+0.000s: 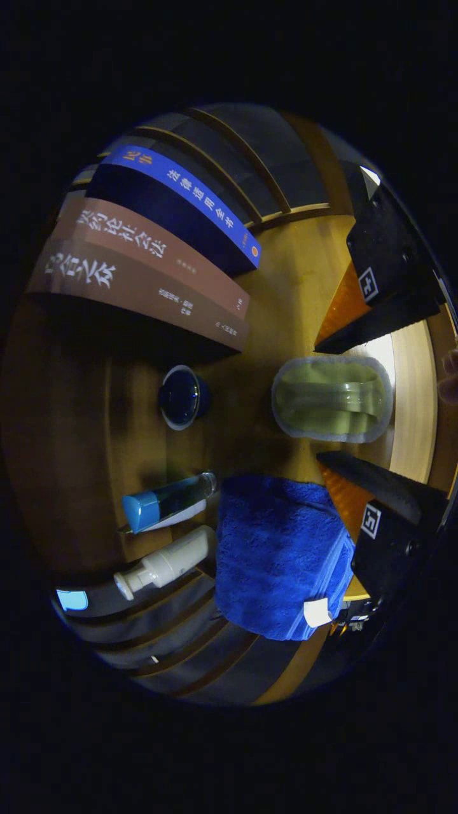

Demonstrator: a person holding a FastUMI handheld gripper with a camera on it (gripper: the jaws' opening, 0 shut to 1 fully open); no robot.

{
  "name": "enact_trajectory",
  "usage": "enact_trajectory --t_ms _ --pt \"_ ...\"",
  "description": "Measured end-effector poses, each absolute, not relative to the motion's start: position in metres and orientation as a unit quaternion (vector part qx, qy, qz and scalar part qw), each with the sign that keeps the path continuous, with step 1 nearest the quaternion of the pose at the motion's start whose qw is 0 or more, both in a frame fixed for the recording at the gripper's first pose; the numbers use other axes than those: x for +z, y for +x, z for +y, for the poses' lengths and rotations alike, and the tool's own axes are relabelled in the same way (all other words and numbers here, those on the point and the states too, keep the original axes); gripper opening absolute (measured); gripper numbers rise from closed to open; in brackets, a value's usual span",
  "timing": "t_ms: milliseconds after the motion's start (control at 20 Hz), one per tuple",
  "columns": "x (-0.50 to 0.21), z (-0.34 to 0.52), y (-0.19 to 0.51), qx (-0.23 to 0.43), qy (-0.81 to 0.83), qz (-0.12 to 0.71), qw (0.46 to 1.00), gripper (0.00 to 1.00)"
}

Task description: Pull open the drawer, take out the items inside it, and place them on the countertop above the cabinet.

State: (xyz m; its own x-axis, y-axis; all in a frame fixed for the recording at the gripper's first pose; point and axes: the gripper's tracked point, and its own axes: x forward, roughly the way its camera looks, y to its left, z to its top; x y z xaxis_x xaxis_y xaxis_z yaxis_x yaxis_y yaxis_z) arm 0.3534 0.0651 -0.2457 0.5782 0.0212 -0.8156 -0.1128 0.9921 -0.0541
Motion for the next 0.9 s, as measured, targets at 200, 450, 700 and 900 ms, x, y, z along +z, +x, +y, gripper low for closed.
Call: enact_trajectory --t_ms 200,450,700,900 --pt "-0.214 0.074 0.343 0.047 -0.054 0.395 0.916 1.00" --pt "-0.160 0.077 0.301 0.069 -0.043 0.274 0.958 1.00" --pt "-0.124 0.069 0.236 0.083 -0.002 0.153 0.985 1.00" --pt "-0.108 0.062 0.180 0.101 0.033 0.076 0.991 1.00"
